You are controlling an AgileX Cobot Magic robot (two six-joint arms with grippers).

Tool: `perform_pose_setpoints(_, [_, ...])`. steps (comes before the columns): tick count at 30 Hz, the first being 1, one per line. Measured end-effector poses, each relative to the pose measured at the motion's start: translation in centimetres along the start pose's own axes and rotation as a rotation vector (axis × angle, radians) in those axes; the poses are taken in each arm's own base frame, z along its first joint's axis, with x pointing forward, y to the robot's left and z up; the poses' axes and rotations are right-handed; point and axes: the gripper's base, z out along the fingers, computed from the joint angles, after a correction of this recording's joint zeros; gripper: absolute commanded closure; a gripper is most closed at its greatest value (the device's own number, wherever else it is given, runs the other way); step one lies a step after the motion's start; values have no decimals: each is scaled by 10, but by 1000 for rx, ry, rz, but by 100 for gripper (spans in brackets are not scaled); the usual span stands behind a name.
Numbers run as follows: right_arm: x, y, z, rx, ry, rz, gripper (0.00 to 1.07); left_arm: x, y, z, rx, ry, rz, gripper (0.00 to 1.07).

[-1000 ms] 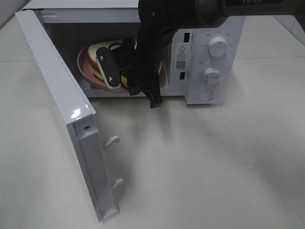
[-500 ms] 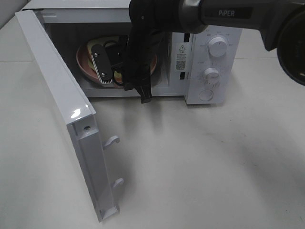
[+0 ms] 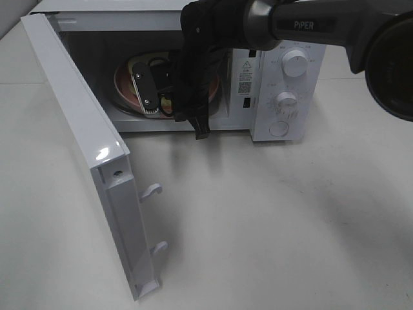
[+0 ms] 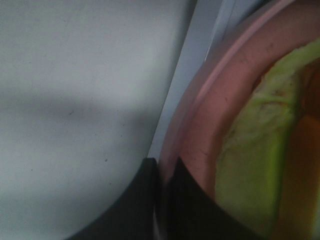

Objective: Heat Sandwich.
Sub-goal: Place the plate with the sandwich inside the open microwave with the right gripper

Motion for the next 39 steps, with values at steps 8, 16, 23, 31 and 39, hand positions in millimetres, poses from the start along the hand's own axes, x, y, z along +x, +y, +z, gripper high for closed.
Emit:
perform_pose_setpoints(8, [-1, -4, 0, 28, -7, -2, 93, 0, 0, 0, 0, 0, 0, 9])
perform_pose_setpoints(16, [-2, -6, 0, 48, -13, 1, 53, 0, 0, 0, 0, 0, 0, 9])
perform_pose_setpoints(23, [-1, -5, 0, 42, -12, 53, 32, 0, 0, 0, 0, 0, 0, 9])
perform_pose_setpoints(31, [0, -1, -4, 14, -3, 58, 31, 0, 0, 0, 0, 0, 0, 9])
perform_pose_setpoints(39, [2, 6, -20, 47, -16, 56, 31, 0, 0, 0, 0, 0, 0, 9])
